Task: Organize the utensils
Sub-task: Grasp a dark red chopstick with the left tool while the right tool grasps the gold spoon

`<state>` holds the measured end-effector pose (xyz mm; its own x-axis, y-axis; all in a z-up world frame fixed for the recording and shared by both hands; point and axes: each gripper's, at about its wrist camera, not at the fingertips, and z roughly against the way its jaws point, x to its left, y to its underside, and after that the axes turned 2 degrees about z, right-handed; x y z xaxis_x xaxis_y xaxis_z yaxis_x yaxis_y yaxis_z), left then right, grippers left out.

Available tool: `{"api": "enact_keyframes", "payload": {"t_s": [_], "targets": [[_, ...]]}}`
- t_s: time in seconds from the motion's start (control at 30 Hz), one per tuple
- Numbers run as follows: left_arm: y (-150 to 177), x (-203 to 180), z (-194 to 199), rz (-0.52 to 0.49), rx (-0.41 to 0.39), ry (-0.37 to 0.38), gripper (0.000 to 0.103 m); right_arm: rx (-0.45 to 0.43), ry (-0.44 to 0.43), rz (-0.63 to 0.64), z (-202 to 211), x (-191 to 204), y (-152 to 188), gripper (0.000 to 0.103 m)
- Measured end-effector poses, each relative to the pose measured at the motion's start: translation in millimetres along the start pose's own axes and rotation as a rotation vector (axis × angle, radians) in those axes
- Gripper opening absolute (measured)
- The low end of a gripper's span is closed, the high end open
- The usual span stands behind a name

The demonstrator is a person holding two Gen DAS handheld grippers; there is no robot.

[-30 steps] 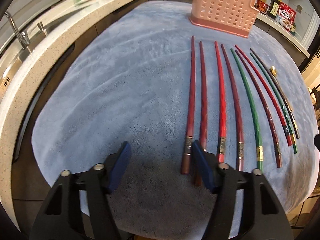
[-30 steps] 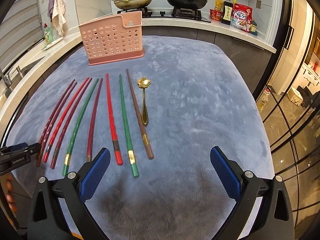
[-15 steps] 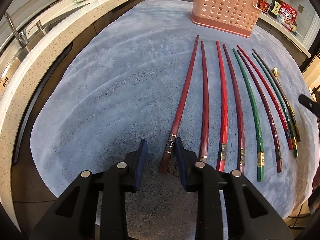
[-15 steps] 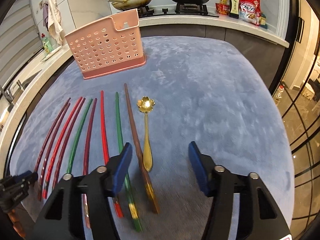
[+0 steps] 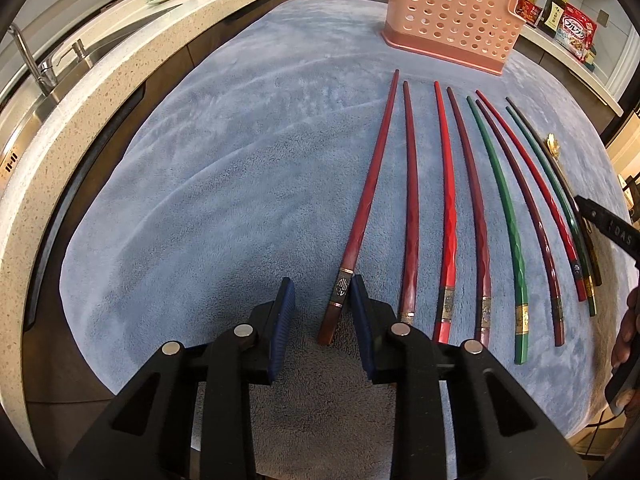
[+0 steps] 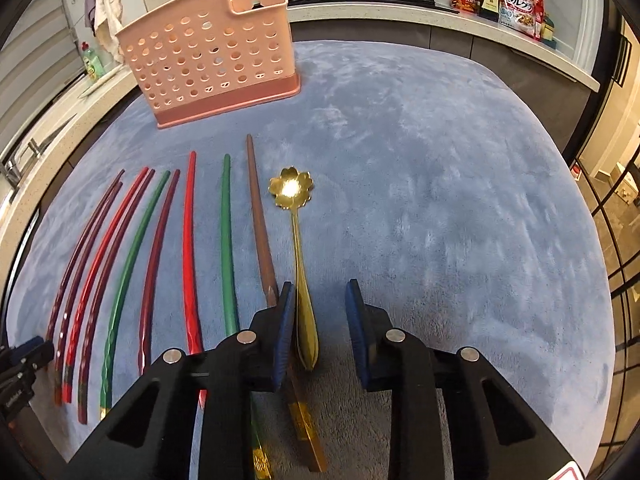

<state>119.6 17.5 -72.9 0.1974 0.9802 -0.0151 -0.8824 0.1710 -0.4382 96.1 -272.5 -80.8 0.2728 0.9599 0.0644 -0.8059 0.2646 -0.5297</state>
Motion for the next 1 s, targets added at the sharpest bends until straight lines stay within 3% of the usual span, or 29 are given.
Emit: {"api": "enact_keyframes", "payload": {"t_s": [0.13,0.27,0.4,0.6,1.0], "targets": [[0,1,0,0.004,-0.001,0.005,0.028,-0.008,-0.006,0.010,6,-3,11,0.022],[0,1,-1,0.008,-0.003,0.009,0.028,-0.013,-0.011,-0.002,10,-8,16,0.012],[-1,2,0,0.009,0.000,0.028,0.014,-0.010,-0.038,-0.027,13,-14,17,0.012],[-2,7,6,0.043,0.009,0.074,0.009,-0.025,-0.049,-0.028,25,-17,22,0.011],[-20,6,55,0.053,-0.085,0.124,0.007,-0.128,-0.062,-0.046,74,-28,3,0.005]]}}
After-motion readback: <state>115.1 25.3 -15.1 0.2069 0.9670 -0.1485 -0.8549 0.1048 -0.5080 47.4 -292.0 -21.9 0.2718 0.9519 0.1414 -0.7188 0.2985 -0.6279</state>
